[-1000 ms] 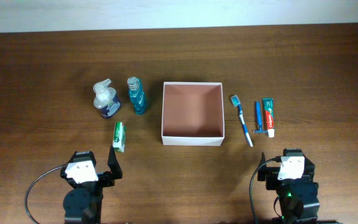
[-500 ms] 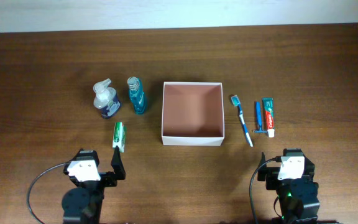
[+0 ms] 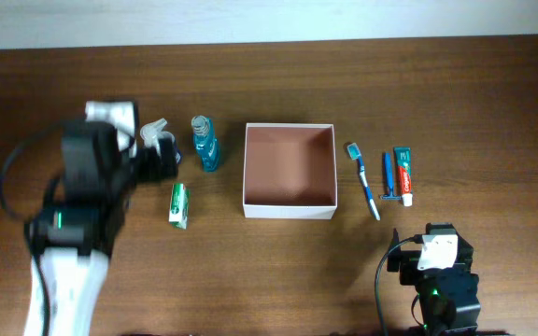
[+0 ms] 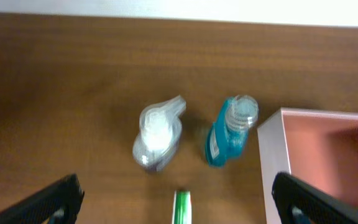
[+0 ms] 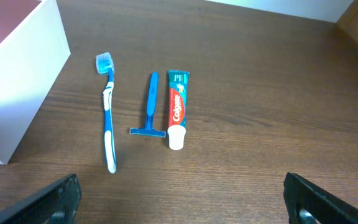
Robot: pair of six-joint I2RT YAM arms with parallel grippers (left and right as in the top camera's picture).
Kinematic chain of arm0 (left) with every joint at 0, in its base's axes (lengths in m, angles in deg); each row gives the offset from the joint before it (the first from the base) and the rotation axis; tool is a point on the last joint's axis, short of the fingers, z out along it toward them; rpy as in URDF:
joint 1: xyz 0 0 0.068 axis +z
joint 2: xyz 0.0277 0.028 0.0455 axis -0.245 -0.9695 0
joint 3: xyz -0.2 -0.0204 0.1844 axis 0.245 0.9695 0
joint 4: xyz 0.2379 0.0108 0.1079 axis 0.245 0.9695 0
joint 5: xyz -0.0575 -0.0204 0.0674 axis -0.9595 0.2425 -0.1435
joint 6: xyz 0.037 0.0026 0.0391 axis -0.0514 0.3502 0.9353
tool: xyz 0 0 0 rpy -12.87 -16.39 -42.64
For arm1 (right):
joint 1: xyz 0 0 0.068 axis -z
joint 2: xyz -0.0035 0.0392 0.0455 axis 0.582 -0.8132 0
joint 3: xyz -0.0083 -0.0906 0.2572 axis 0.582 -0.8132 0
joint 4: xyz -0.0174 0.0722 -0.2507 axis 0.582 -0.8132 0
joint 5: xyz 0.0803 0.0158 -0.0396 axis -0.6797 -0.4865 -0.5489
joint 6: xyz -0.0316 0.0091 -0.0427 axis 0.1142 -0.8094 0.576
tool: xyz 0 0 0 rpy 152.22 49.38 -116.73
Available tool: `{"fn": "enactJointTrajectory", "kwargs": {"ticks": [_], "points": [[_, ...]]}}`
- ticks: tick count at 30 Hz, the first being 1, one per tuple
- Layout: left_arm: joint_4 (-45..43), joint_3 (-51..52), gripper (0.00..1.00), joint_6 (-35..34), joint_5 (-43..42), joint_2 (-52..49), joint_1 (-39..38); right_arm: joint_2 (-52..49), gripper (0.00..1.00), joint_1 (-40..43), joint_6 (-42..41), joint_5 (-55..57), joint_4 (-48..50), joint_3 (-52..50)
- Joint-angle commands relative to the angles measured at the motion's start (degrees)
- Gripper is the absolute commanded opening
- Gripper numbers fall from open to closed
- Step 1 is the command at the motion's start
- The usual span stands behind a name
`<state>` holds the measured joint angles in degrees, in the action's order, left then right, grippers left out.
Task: Pack container
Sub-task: 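Lower the left gripper and grasp the purple soap pump bottle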
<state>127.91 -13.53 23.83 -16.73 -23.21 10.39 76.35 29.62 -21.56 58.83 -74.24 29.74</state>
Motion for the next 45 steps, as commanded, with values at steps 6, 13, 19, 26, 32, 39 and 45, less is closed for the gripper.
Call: {"fn": "enactJointTrajectory", "kwargs": {"ticks": [6, 13, 19, 26, 32, 39, 45], "points": [[2.43, -14.71, 0.99, 7.82, 0.57, -18.56, -0.15, 0.44, 0.99, 0.39, -0.7, -0.13, -0.02, -0.46], [6.62, -14.71, 1.0, 7.72, 5.88, -23.12, -0.15, 0.44, 0.99, 0.39, -0.72, -0.13, -0.02, -0.46], [8.76, -14.69, 0.99, 7.08, 5.6, -30.73, 0.87, 0.44, 0.99, 0.39, -0.7, -0.13, -0.02, -0.46], [8.07, -14.69, 0.79, 6.84, 5.6, -36.15, 4.24, 0.44, 0.99, 0.39, -0.72, -0.13, -0.02, -0.46], [5.33, -14.69, 0.73, 6.91, 0.33, -36.57, 6.8, 0.44, 0.99, 0.39, -0.72, -0.13, -0.02, -0.46], [3.32, -14.69, 0.73, 9.51, -0.02, -36.57, 6.8, 0.44, 0.99, 0.39, -0.7, -0.13, -0.02, -0.46], [-0.44, -14.69, 0.73, 11.06, 0.15, -36.98, 6.84, 0.44, 0.99, 0.39, -0.72, -0.13, -0.02, -0.46]]}}
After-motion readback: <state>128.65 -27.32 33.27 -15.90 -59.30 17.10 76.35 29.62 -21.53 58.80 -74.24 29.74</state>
